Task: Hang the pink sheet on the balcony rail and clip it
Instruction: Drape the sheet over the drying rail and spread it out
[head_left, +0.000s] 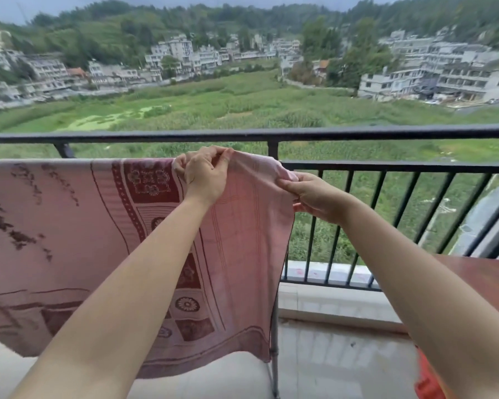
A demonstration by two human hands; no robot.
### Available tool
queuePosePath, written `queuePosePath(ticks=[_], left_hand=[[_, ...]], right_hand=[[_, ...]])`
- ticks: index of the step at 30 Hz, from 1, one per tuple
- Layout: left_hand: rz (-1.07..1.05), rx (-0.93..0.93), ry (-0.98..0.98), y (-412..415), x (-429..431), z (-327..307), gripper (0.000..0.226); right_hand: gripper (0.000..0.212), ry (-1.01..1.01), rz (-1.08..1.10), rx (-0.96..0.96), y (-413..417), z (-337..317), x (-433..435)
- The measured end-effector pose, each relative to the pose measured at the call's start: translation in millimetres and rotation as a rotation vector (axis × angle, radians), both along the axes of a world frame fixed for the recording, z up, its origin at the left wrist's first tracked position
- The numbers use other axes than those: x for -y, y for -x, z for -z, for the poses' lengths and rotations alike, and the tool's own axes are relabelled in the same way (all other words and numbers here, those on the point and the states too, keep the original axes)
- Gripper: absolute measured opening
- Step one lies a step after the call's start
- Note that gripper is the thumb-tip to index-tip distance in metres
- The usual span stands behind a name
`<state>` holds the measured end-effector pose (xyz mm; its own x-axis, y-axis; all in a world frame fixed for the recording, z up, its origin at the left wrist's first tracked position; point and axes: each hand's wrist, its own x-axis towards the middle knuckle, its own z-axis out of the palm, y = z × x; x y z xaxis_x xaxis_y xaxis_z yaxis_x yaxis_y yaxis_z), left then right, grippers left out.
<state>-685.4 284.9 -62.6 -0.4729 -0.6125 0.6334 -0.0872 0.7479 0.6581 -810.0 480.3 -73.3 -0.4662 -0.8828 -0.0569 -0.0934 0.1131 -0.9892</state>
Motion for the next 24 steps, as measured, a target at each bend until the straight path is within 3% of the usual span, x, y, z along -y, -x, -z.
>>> queuePosePath(ticks=[8,10,12,13,15,17,21,24], left_hand=[[-0.026,-0.044,0.019,-5.8,-3.9,0.4,0.02],[-0.052,-0.018,0.053,-8.3,-6.9,1.4,0.018],[-0.037,0.014,0.083,-11.0,-7.9,1.9,0.016],[-0.021,0.025,0.089,-11.8,-7.0,1.9,0.014],[0.001,0.042,0.088,-12.9,-6.0,0.8,0.014],[-0.01,0.07,0.094,-15.6,-6.7,-1.7,0.019],[-0.121,0.282,0.322,-23.1,-2.3,2.0,0.043],[-0.225,0.412,0.432,-27.9,-1.6,8.0,0.044]], right_hand=[[0.031,0.369,0.142,0.343,-5.5,-19.0,-11.1],[0.035,0.293,0.209,0.166,-4.0,-11.0,-10.2],[0.036,0.11,0.252,-0.215,-1.6,4.7,-15.3],[0.037,0.046,0.248,-0.313,0.4,11.7,-17.7],[0.042,-0.017,0.239,-0.348,4.3,16.6,-19.3],[0.065,-0.058,0.305,-0.45,6.1,9.8,-17.7],[0.06,0.061,0.345,-0.561,-1.1,-12.4,-5.3],[0.05,0.042,0.289,-0.853,-8.2,-19.5,6.7]])
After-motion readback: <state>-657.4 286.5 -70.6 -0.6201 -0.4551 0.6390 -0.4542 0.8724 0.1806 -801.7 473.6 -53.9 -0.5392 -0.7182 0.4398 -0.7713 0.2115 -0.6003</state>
